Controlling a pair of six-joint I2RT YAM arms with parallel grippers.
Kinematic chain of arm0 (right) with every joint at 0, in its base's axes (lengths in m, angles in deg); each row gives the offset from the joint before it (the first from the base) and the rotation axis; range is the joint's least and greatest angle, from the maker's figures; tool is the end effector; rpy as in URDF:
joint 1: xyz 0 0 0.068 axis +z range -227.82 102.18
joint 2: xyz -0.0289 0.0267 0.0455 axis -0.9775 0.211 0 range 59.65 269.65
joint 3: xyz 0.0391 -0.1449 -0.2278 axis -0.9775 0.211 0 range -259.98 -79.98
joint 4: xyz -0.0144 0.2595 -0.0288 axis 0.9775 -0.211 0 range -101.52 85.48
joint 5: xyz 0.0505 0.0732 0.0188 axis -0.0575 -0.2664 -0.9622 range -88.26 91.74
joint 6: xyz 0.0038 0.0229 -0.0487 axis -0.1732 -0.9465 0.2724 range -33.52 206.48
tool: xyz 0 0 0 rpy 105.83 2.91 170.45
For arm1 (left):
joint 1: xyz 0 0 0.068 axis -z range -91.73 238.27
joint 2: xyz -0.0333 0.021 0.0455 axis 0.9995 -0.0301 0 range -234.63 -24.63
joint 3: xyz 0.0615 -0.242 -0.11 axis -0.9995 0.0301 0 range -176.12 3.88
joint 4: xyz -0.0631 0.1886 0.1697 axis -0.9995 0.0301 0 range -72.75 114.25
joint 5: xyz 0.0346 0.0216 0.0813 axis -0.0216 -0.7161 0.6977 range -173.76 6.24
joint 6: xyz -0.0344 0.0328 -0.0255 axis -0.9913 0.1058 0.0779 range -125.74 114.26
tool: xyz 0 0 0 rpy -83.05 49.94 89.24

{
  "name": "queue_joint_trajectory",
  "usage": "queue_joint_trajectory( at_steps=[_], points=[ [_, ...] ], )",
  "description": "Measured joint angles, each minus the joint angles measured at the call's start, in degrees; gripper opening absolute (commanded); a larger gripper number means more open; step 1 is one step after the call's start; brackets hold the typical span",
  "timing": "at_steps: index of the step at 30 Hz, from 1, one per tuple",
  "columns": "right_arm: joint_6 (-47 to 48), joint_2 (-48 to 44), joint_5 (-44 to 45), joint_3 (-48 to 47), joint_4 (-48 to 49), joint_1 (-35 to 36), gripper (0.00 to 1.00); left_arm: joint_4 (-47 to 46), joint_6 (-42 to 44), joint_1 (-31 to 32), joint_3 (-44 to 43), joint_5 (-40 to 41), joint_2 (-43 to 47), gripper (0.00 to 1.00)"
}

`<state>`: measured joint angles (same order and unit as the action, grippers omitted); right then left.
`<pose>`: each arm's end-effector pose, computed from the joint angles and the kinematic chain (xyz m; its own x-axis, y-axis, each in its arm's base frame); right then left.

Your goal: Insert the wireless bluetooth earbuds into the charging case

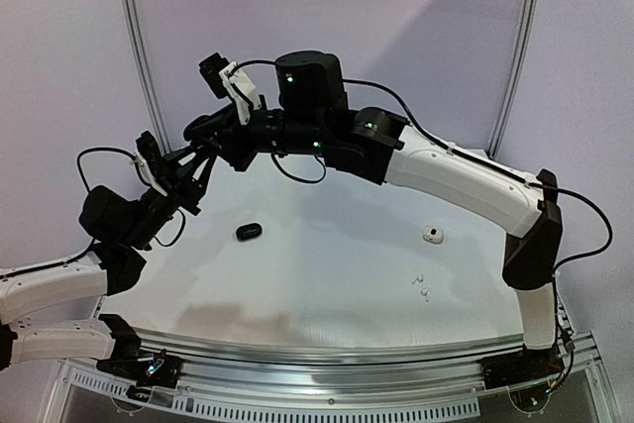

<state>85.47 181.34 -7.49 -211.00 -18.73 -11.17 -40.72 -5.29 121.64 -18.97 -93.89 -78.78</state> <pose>0.1927 0.4608 0.4278 -0.0509 -0.0738 -0.9960 -0.9688 0.2458 0.0313 0.1664 -0.1171 0.3005 0.3801 -0.2411 -0.8930 0.6698 0.7376 0.0859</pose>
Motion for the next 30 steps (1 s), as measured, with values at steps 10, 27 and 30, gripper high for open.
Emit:
queue_joint_trajectory(
  at_steps=[10,27,30],
  points=[
    [2.2,1.0,1.2,-0.9,-0.5,0.1,0.00,0.6,0.1,0.0,0.0,0.0,0.0,0.00],
    [4.4,1.7,4.7,-3.0,-4.2,0.6,0.18,1.7,0.6,0.0,0.0,-0.5,0.0,0.00],
    [4.5,1.8,4.9,-3.3,-4.4,0.6,0.20,1.8,0.5,0.0,0.0,-0.5,0.0,0.00]
  ],
)
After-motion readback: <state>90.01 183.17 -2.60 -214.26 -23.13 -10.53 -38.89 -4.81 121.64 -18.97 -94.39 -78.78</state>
